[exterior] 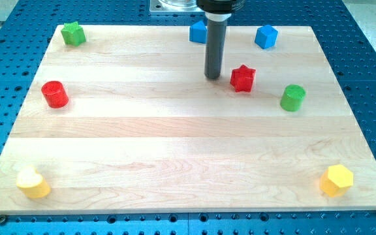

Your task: Move the hexagon to the bottom center of the board

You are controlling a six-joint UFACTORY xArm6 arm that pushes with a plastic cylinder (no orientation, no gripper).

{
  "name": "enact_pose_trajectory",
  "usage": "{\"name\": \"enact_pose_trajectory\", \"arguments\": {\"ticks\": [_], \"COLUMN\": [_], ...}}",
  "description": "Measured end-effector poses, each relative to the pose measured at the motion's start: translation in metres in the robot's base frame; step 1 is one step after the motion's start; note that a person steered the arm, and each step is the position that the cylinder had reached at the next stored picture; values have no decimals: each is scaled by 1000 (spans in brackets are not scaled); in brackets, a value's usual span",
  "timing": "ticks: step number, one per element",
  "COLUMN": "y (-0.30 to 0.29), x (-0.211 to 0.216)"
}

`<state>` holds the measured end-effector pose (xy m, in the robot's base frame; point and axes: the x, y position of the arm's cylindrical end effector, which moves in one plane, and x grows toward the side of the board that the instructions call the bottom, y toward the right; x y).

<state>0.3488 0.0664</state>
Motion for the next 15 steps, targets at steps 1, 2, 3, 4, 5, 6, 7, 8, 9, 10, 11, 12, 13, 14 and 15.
{"name": "enact_pose_trajectory", "arguments": {"ticks": [1,2,3,4,5,6,7,8,9,10,11,12,13,14,15], "y": [37,13,55,121,217,255,162,157,49,-80,-66,-116,-183,-208,-157], "x": [-8,44,118,164,193,220,254,260,260,260,260,207,206,242,263]}}
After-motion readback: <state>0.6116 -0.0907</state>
